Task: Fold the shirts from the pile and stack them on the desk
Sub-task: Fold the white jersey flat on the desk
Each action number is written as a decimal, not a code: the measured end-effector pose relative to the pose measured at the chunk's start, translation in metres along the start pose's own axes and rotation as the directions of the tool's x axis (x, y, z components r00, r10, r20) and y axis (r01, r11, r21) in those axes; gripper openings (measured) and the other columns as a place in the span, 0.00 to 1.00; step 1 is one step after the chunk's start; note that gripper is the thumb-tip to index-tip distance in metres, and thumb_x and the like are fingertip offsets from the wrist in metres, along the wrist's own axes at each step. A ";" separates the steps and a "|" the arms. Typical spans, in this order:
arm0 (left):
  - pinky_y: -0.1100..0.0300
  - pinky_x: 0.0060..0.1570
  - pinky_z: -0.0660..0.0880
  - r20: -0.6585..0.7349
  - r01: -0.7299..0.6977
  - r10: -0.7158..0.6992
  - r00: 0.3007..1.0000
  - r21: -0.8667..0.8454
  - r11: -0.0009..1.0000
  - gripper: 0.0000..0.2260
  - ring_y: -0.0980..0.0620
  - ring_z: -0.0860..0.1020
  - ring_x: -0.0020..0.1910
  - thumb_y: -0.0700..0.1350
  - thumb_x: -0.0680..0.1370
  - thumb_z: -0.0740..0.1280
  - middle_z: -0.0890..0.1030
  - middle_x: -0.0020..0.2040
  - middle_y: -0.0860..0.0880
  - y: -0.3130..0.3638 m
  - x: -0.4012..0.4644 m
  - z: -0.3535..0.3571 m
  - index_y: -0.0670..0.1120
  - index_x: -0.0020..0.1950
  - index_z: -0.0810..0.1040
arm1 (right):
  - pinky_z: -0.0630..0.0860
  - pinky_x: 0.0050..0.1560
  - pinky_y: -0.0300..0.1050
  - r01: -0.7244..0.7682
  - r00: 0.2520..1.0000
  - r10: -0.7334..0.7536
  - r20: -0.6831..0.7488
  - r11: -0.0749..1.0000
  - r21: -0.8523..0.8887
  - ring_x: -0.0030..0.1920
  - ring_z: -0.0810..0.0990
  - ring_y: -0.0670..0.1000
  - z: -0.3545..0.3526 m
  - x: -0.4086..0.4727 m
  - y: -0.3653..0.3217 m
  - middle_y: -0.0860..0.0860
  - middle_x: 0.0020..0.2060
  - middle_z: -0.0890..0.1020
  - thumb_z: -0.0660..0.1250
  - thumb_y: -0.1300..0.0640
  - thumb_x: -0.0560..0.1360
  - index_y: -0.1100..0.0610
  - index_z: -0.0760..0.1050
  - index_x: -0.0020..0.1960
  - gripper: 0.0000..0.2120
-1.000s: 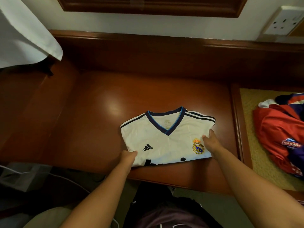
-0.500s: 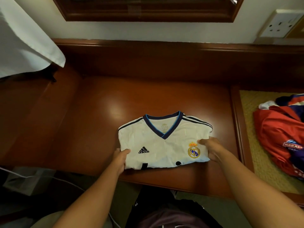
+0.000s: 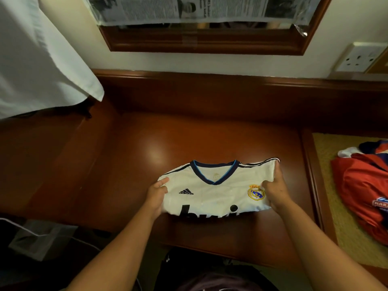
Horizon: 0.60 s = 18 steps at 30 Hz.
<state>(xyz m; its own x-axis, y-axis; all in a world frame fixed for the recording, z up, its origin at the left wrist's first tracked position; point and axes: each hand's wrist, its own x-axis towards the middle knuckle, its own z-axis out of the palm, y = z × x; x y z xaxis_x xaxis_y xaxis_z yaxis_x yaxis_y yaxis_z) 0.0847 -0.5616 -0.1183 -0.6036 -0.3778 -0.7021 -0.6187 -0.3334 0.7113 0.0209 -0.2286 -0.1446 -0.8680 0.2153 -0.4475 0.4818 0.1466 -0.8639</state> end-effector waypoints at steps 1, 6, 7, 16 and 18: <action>0.58 0.25 0.78 0.012 -0.006 0.006 1.000 -0.020 1.000 0.22 0.43 0.77 0.38 0.27 0.76 0.53 0.77 0.53 0.37 0.007 0.000 -0.001 0.40 0.67 0.72 | 0.78 0.54 0.55 -0.013 1.000 0.013 0.011 1.000 0.010 0.57 0.77 0.57 0.004 0.001 -0.006 0.50 0.66 0.71 0.57 0.74 0.71 0.42 0.58 0.75 0.41; 0.58 0.25 0.78 0.048 -0.038 0.042 0.998 -0.071 0.997 0.22 0.43 0.78 0.39 0.27 0.76 0.54 0.77 0.55 0.36 0.046 0.018 -0.019 0.39 0.67 0.73 | 0.79 0.53 0.59 -0.050 0.997 0.043 0.063 0.993 0.104 0.58 0.78 0.62 0.036 0.009 -0.034 0.54 0.66 0.74 0.55 0.74 0.71 0.34 0.70 0.65 0.38; 0.58 0.26 0.79 0.051 -0.049 0.052 0.997 -0.070 0.996 0.22 0.43 0.78 0.40 0.28 0.76 0.54 0.77 0.56 0.36 0.055 0.024 -0.024 0.40 0.67 0.73 | 0.79 0.53 0.60 -0.049 0.997 0.041 0.068 0.990 0.133 0.58 0.78 0.63 0.045 0.010 -0.042 0.55 0.66 0.74 0.55 0.74 0.72 0.36 0.70 0.65 0.37; 0.53 0.35 0.81 0.066 -0.130 0.133 0.989 -0.059 0.990 0.21 0.43 0.80 0.47 0.31 0.78 0.56 0.78 0.57 0.41 0.167 0.105 -0.096 0.46 0.66 0.76 | 0.79 0.41 0.49 -0.014 0.996 -0.009 0.087 0.964 0.266 0.54 0.79 0.61 0.177 0.025 -0.121 0.57 0.61 0.76 0.55 0.77 0.73 0.50 0.67 0.73 0.35; 0.52 0.38 0.80 0.062 -0.170 0.174 0.983 -0.058 0.984 0.21 0.44 0.80 0.47 0.31 0.78 0.55 0.78 0.57 0.41 0.194 0.126 -0.112 0.46 0.67 0.75 | 0.79 0.45 0.51 0.013 0.997 -0.035 0.071 0.958 0.287 0.55 0.78 0.61 0.212 0.036 -0.136 0.58 0.62 0.75 0.55 0.78 0.72 0.51 0.66 0.73 0.35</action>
<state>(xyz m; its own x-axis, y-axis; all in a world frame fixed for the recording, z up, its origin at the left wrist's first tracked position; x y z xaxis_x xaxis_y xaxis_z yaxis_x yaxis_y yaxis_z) -0.0552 -0.7706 -0.0657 -0.7322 -0.3754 -0.5683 -0.4766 -0.3137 0.8212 -0.1010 -0.4454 -0.0923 -0.8906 0.1404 -0.4326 0.4159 -0.1335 -0.8996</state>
